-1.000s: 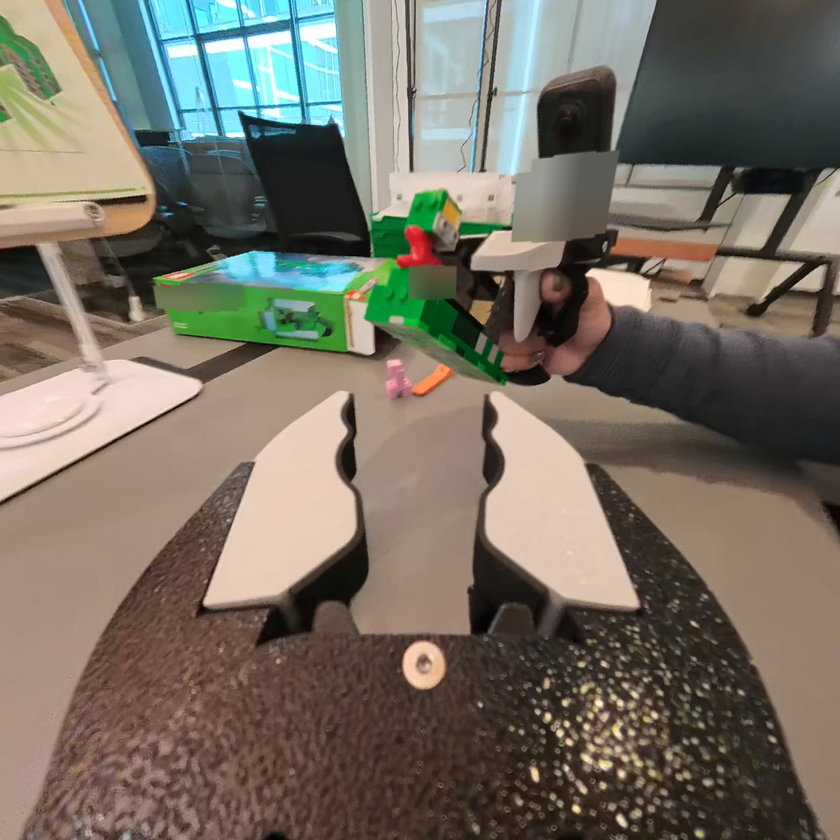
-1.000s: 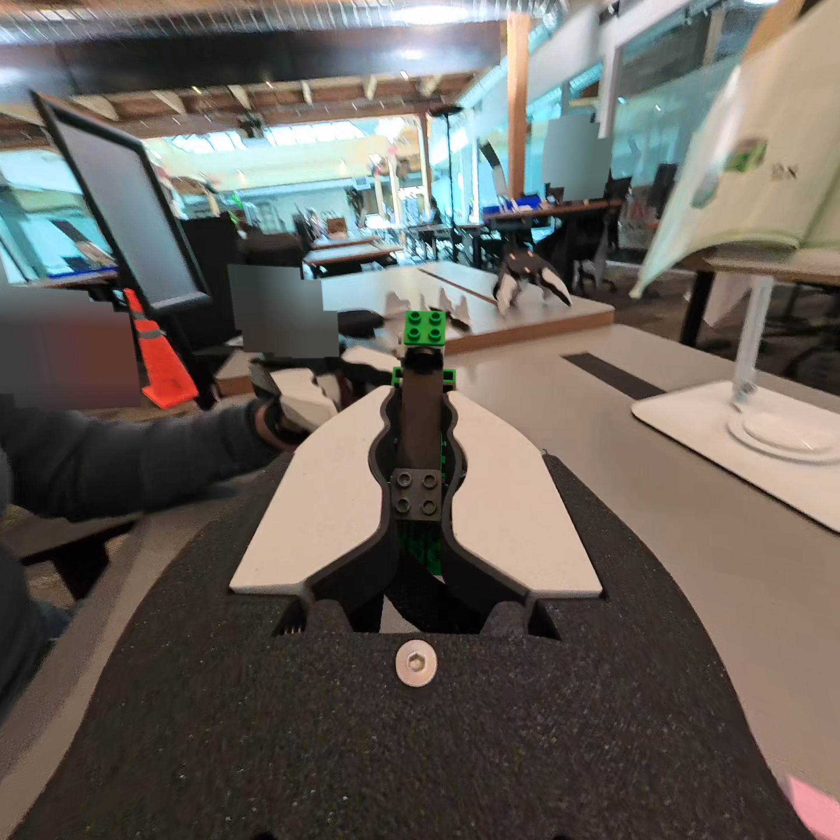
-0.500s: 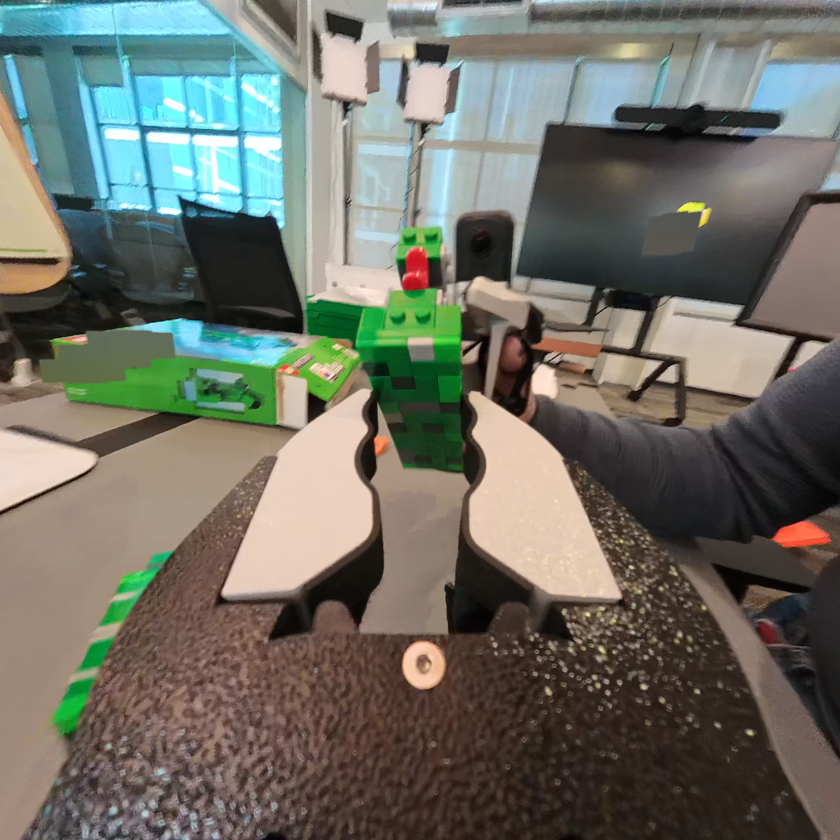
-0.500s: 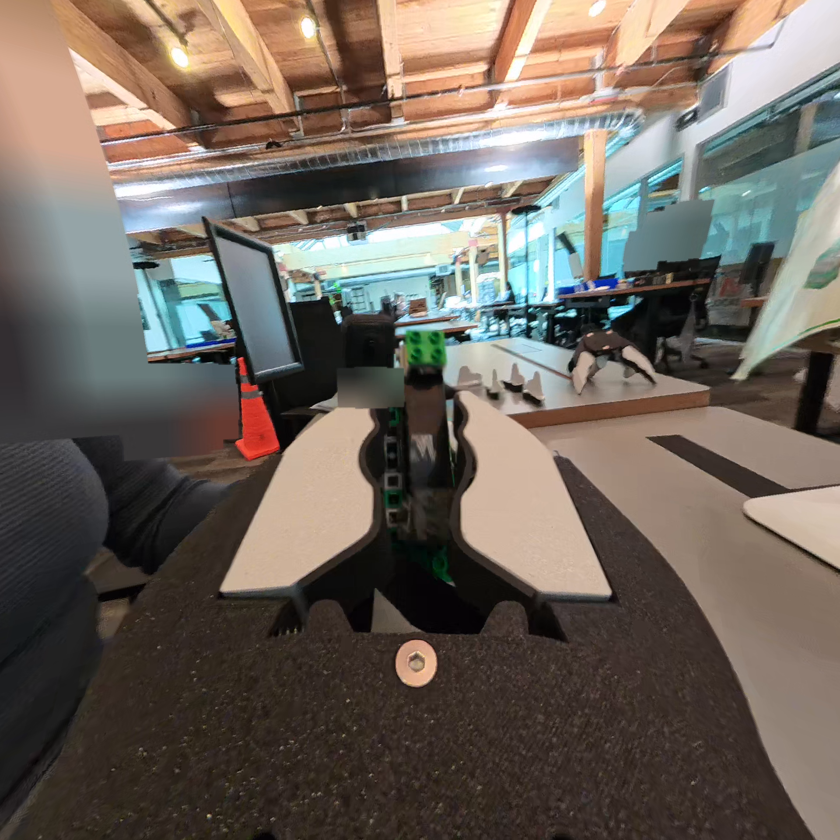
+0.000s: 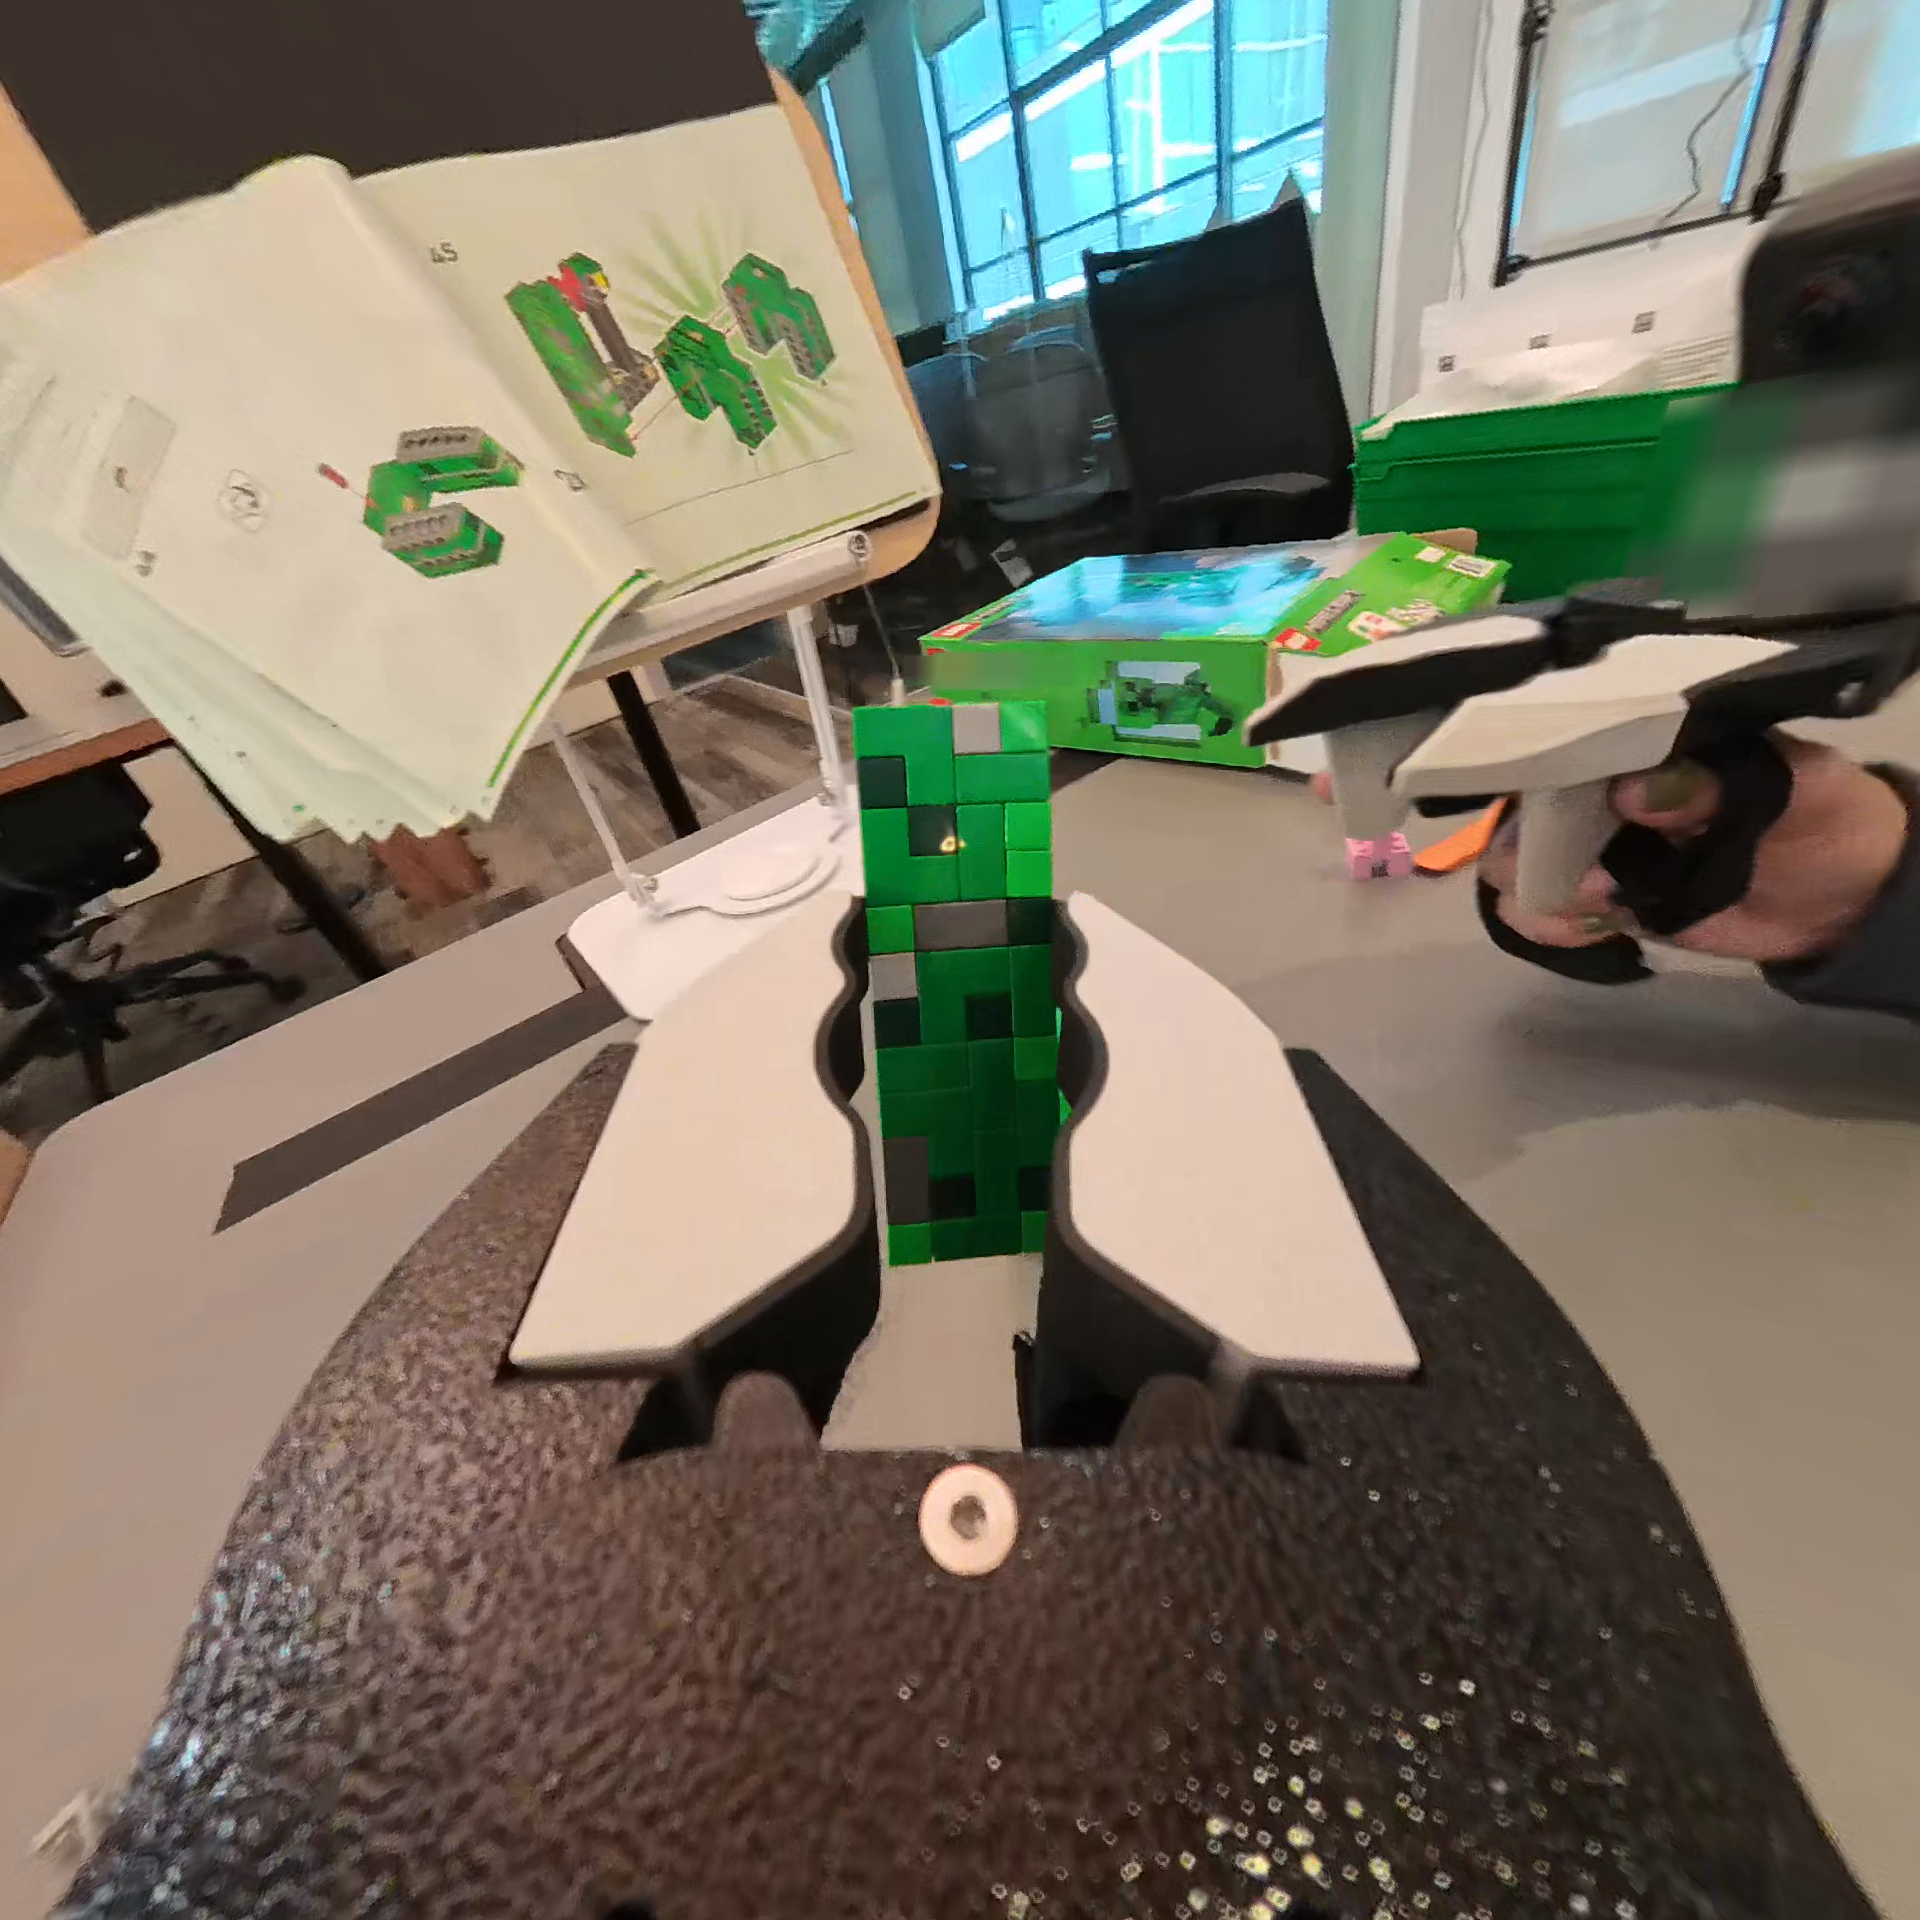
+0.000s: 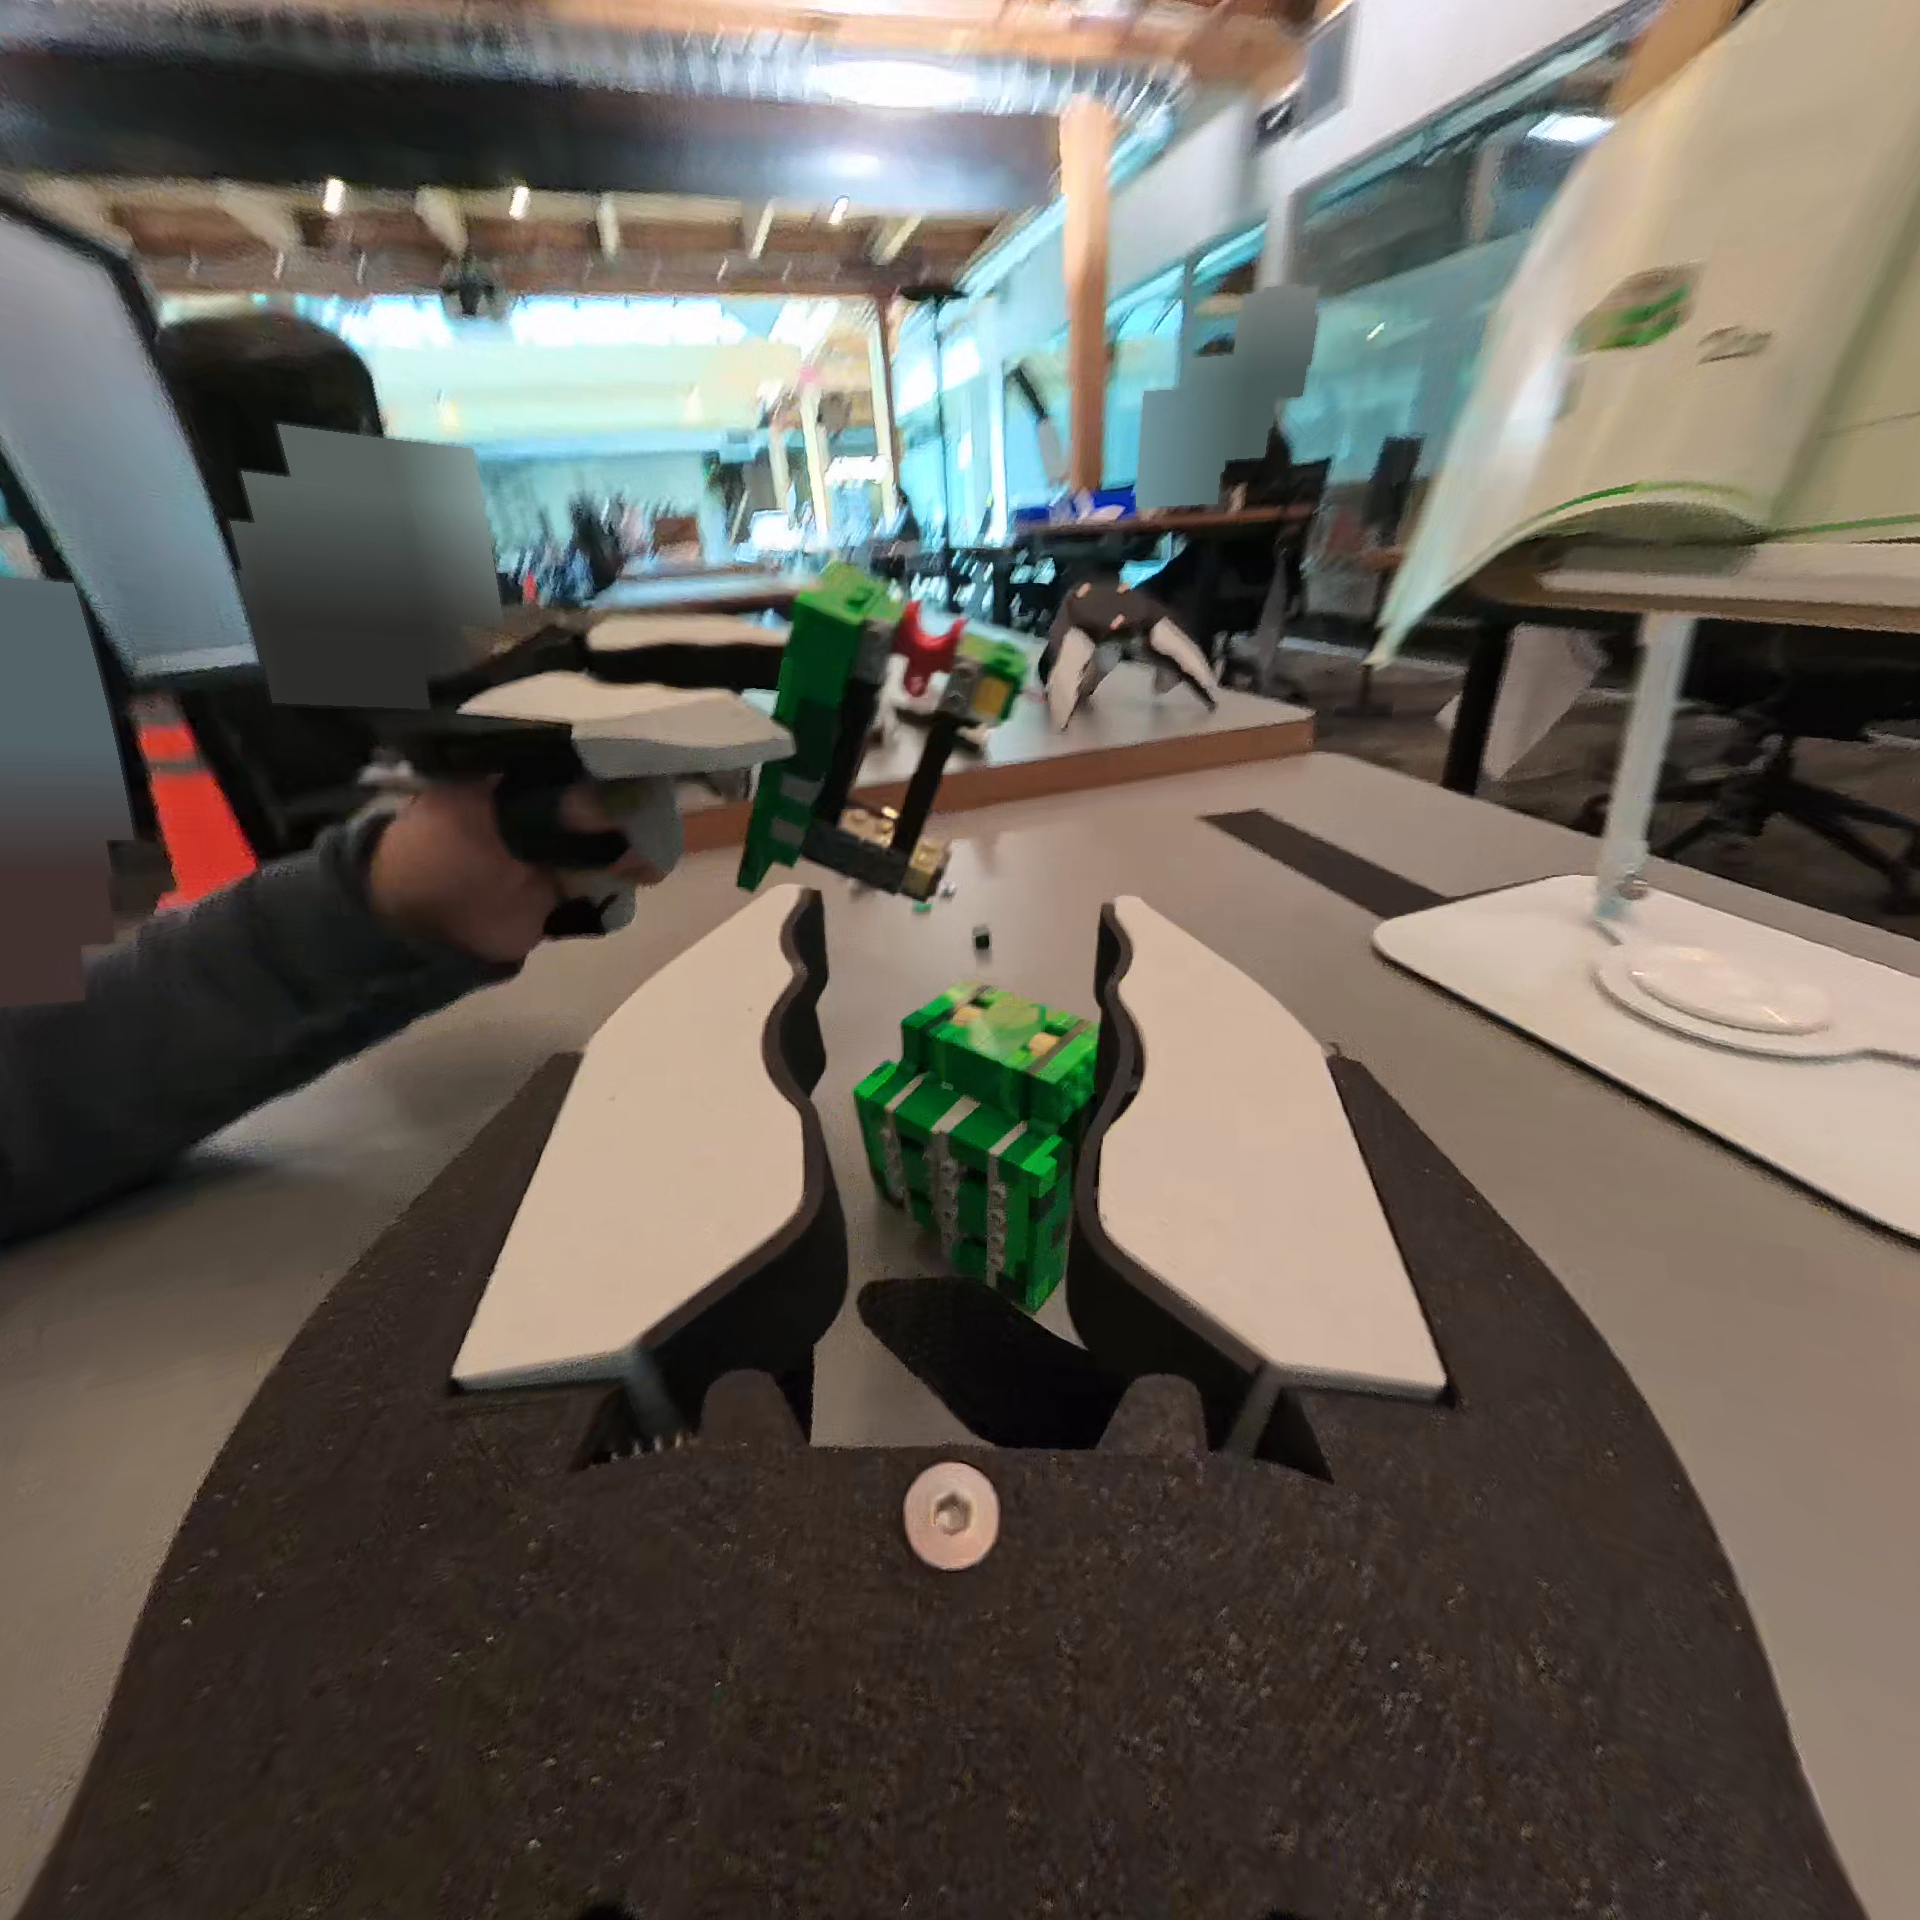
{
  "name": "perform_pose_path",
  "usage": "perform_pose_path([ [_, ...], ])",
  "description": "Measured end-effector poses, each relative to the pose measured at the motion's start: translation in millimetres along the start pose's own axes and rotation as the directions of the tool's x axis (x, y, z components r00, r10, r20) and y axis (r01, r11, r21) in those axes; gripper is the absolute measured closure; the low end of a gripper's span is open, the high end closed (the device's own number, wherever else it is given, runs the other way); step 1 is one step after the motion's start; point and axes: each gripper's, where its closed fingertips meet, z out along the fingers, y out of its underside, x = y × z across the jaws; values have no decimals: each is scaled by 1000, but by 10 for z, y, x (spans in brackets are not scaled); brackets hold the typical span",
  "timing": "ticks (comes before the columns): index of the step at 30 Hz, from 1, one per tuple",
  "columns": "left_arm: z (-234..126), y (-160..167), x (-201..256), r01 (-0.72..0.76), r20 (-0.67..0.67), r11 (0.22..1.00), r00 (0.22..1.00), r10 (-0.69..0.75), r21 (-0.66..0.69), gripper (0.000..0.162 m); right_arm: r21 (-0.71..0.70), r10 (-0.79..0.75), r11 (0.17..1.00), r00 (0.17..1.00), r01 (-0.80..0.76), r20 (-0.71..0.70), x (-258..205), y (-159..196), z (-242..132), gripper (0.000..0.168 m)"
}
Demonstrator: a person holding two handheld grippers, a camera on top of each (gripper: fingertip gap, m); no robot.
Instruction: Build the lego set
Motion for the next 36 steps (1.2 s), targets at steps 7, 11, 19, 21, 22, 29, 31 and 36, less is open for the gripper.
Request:
perform_pose_path([
  [7,-8,34,33,138,-148,984,982,-120,115,129,-43,-56,997,997,59,58,22,-72,45,105],
  [11,-101,-42,2,356,-304,897,913,-273,261,129,74,-84,993,993,91,-84,203,-73,-86,110],
  [19,-28,28,71,435,-388,852,868,-311,291,129,100,-218,961,929,258,-298,404,-46,-266,112],
  [21,12,45,101,421,-380,858,875,-300,293,129,98,-240,953,912,287,-333,445,-50,-294,112],
  [22,32,55,108,411,-370,862,881,-293,296,129,102,-241,951,908,291,-343,457,-56,-302,112],
  [29,93,86,137,429,-377,846,875,-303,315,129,97,-227,957,915,273,-334,486,-6,-260,115],
  [31,88,84,140,428,-379,844,876,-299,323,129,91,-224,959,917,267,-330,493,9,-248,115],
  [36,75,105,74,388,-311,850,907,-284,355,129,94,-209,963,921,252,-330,512,16,-250,115],
])
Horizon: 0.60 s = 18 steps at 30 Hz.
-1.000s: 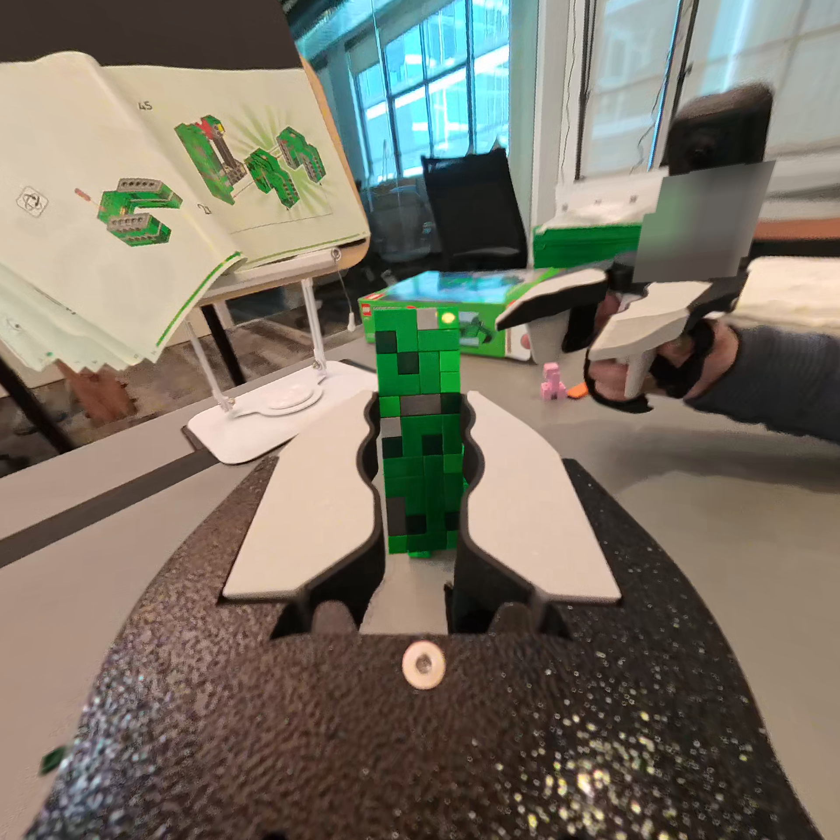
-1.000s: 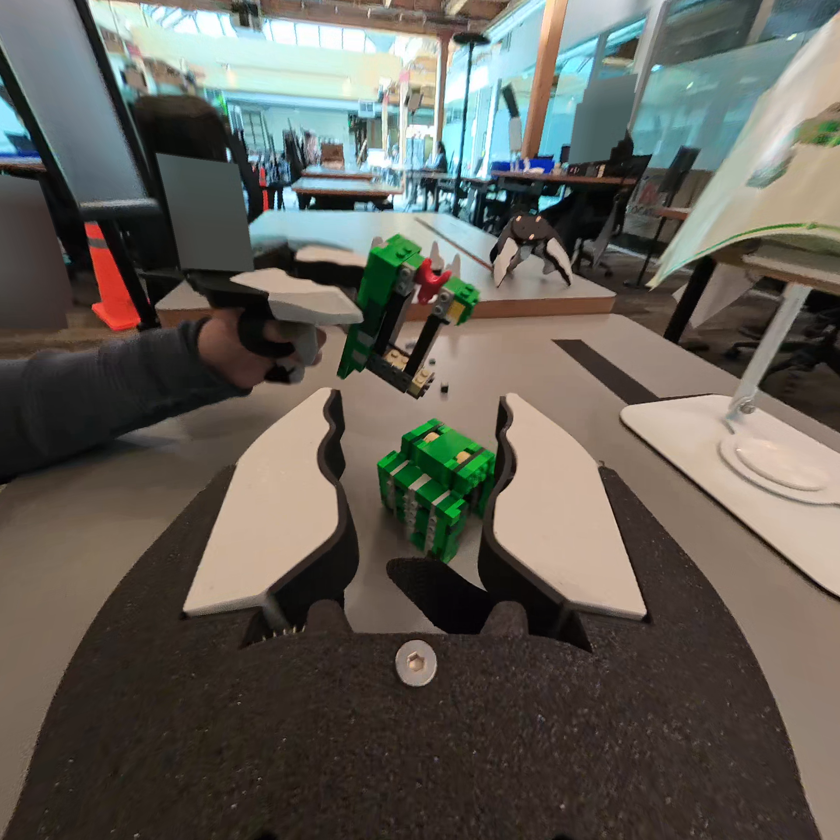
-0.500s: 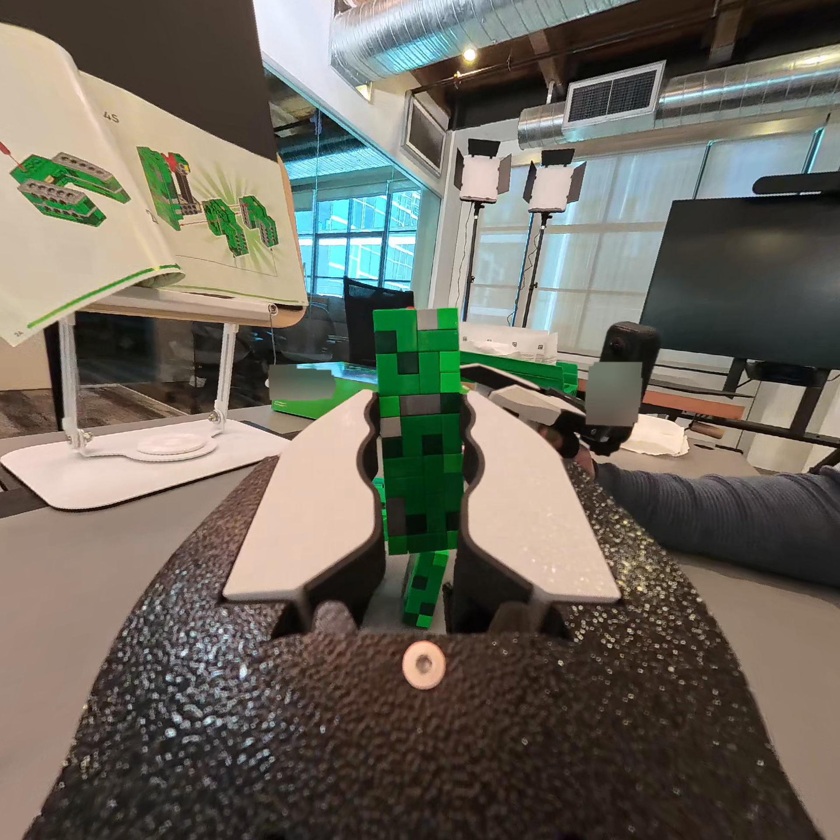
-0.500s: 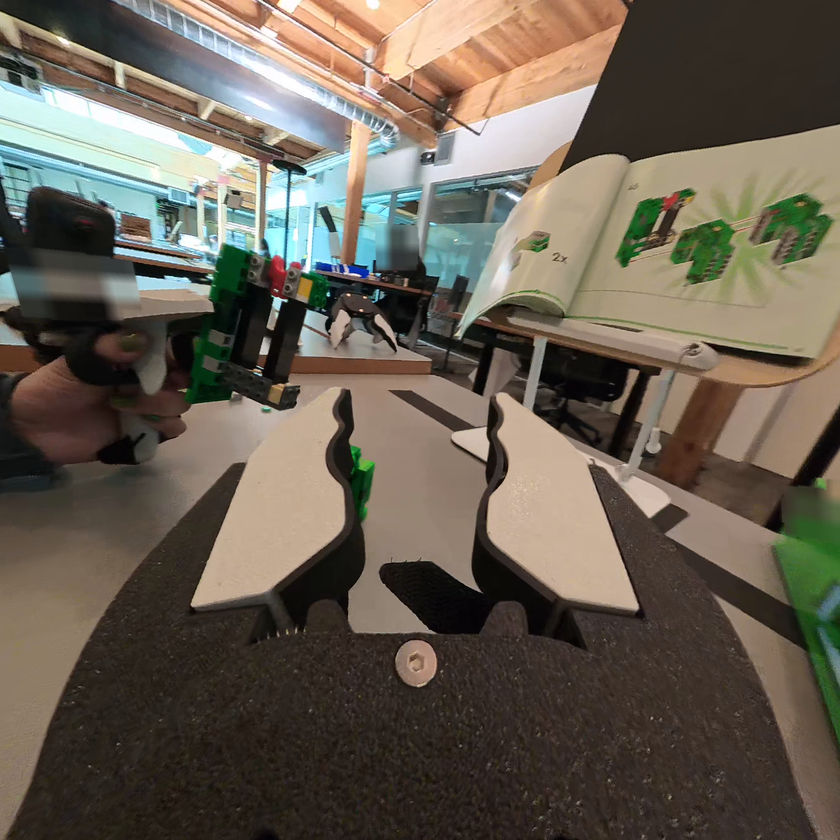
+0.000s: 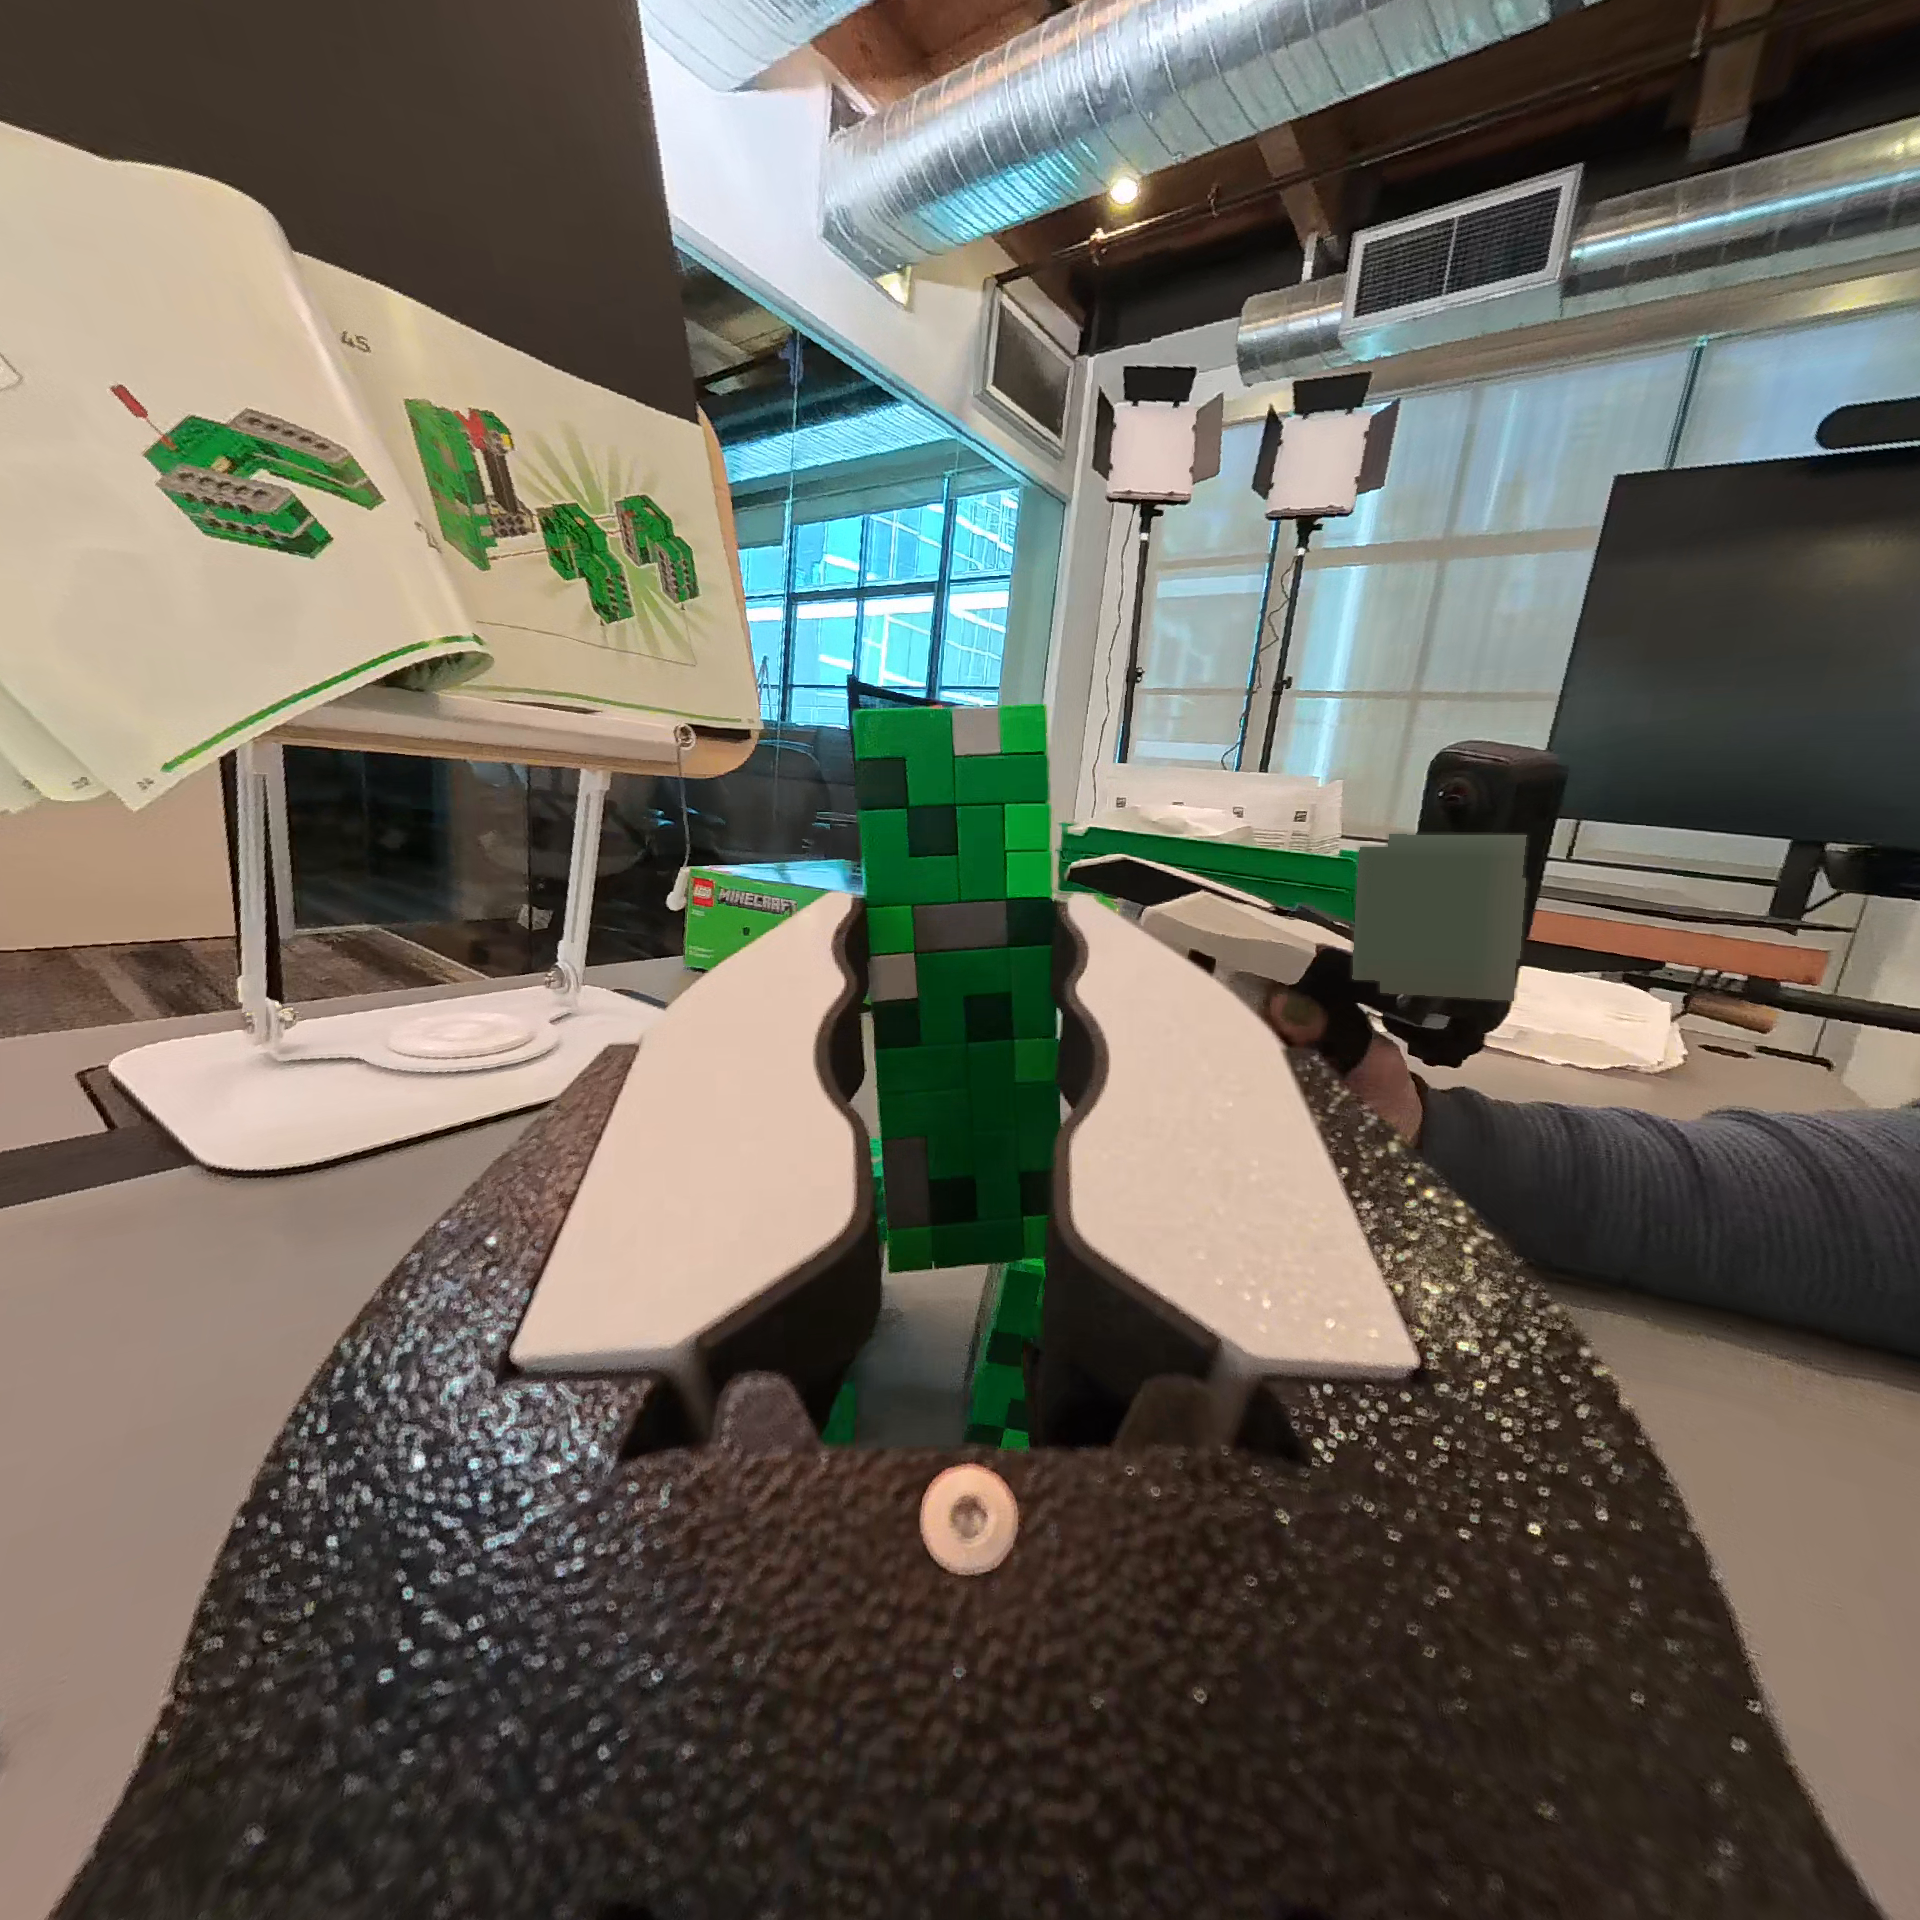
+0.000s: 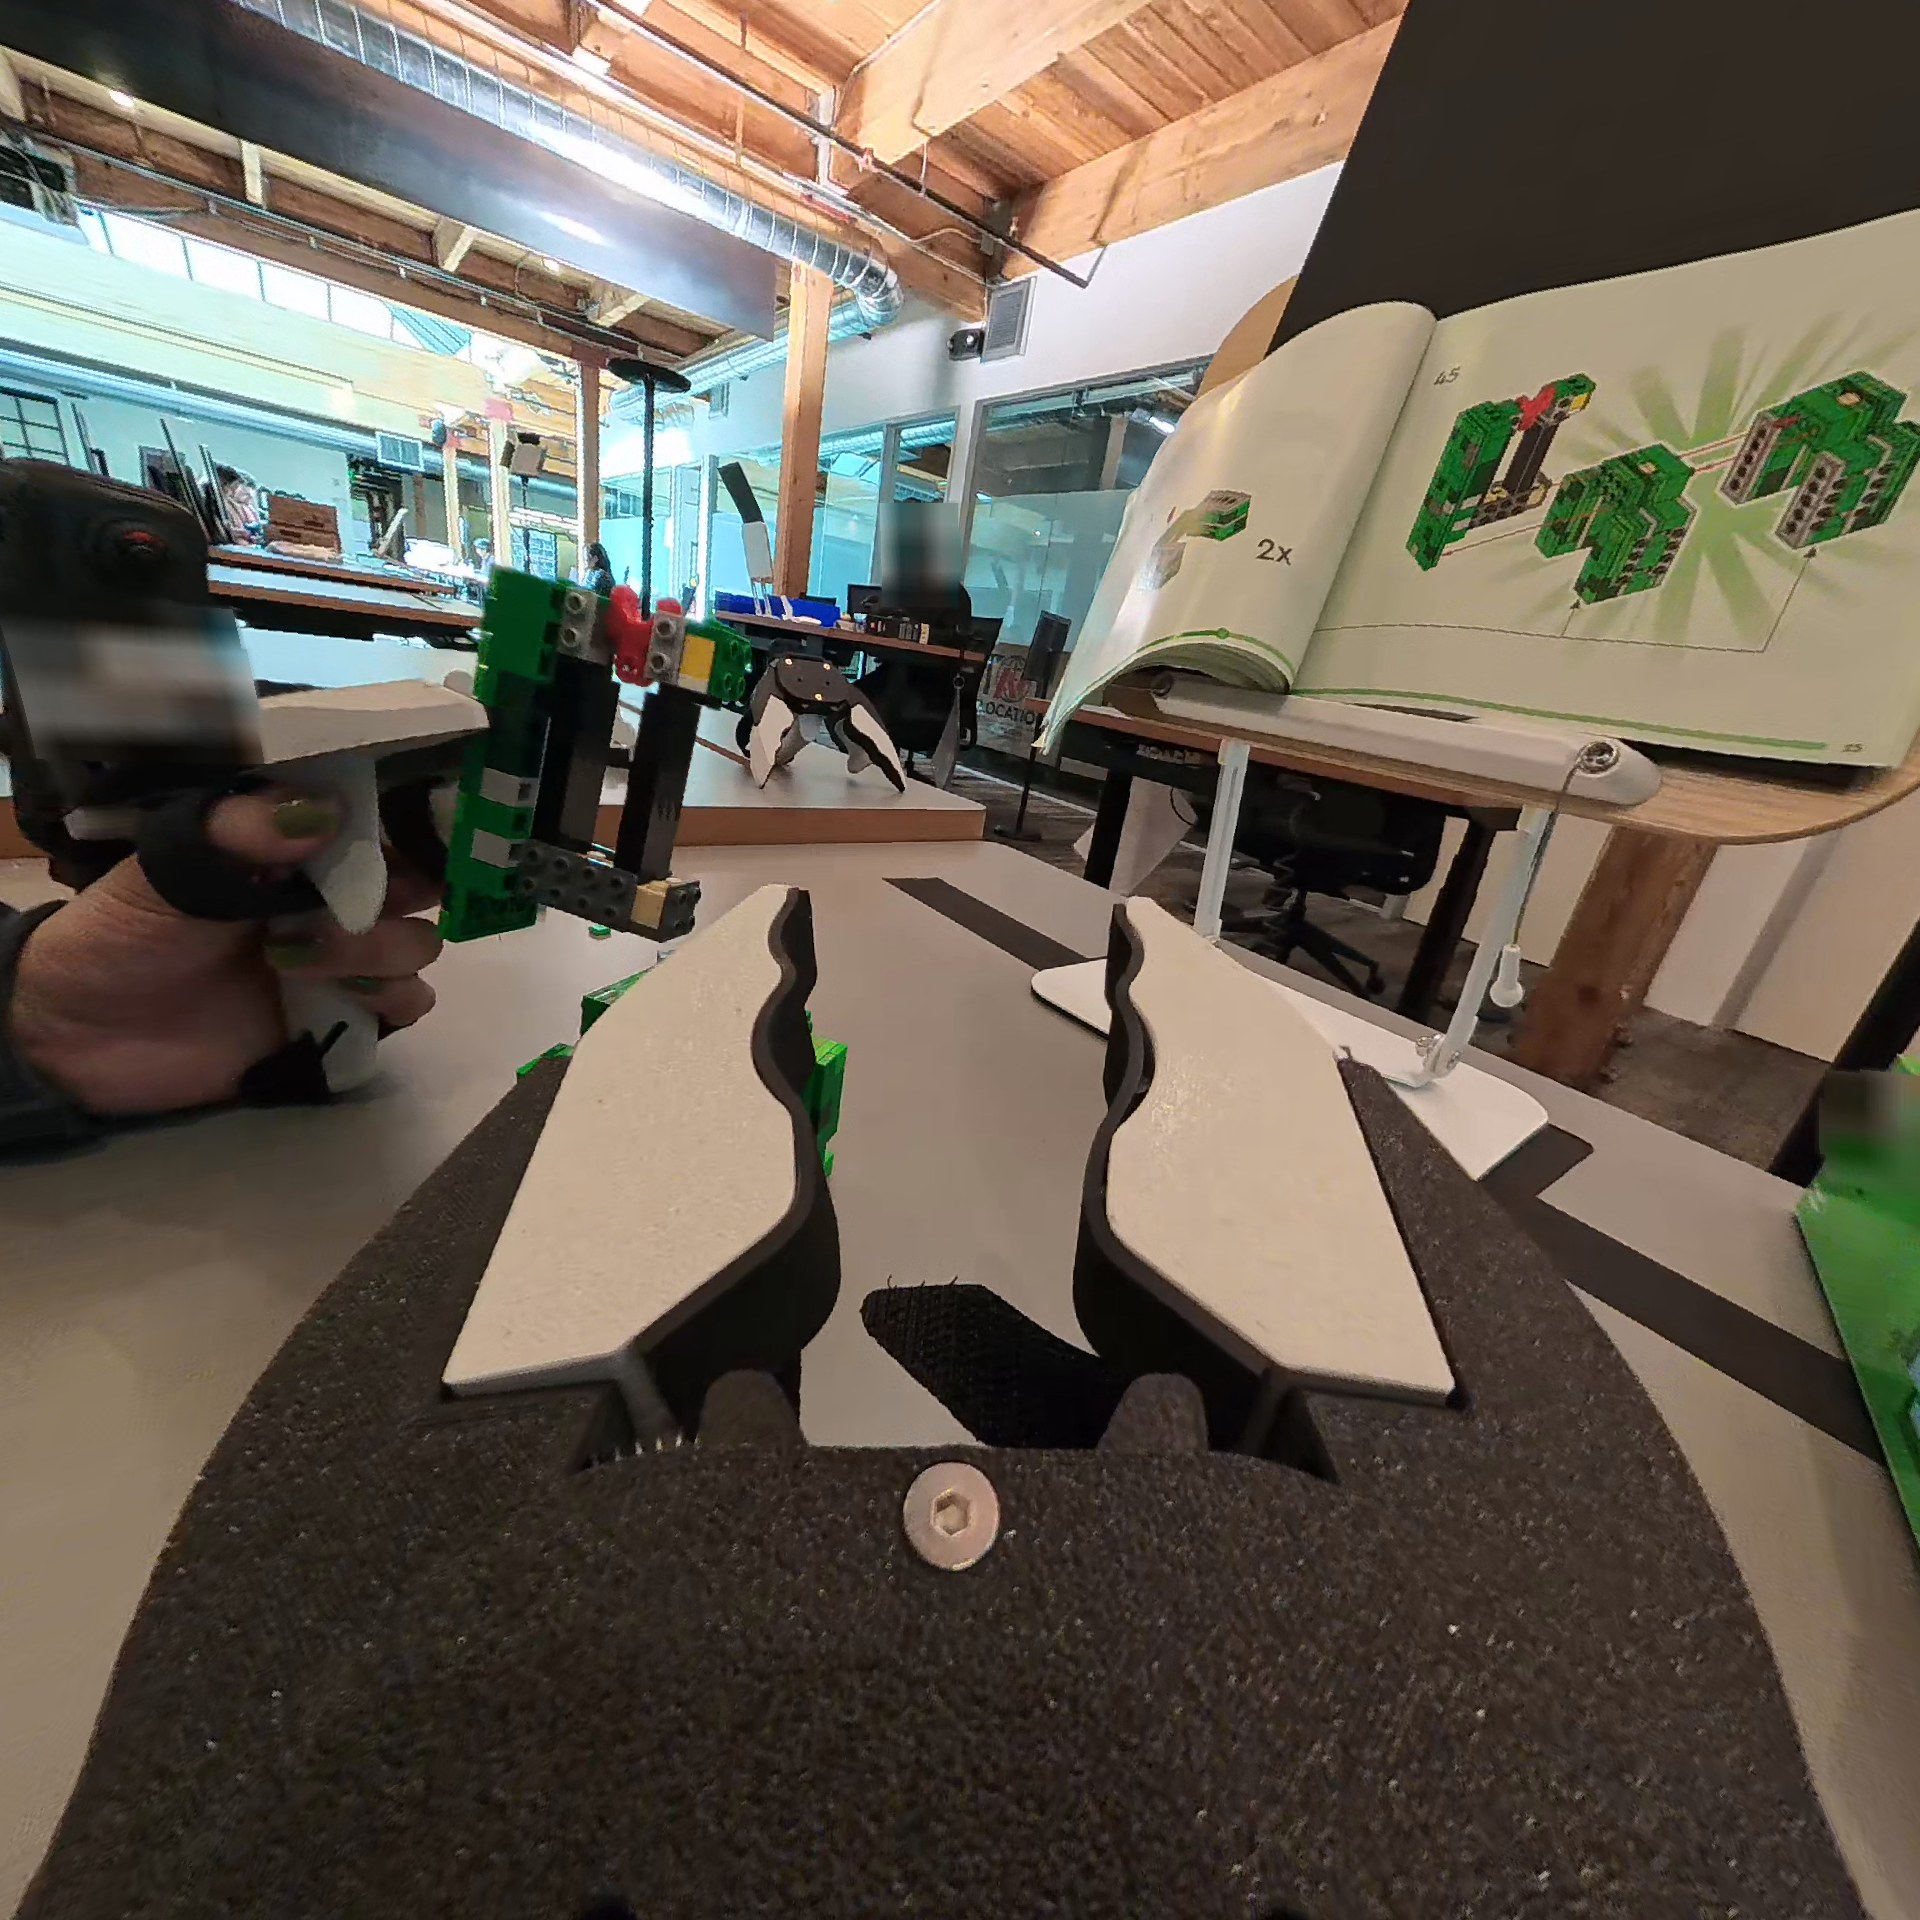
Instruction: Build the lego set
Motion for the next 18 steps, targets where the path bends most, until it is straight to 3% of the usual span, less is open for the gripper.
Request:
perform_pose_path([
  [18,-23,-13,-25,61,-21,998,998,-61,21,129,-23,26,999,998,-24,52,-58,48,26,118],
])
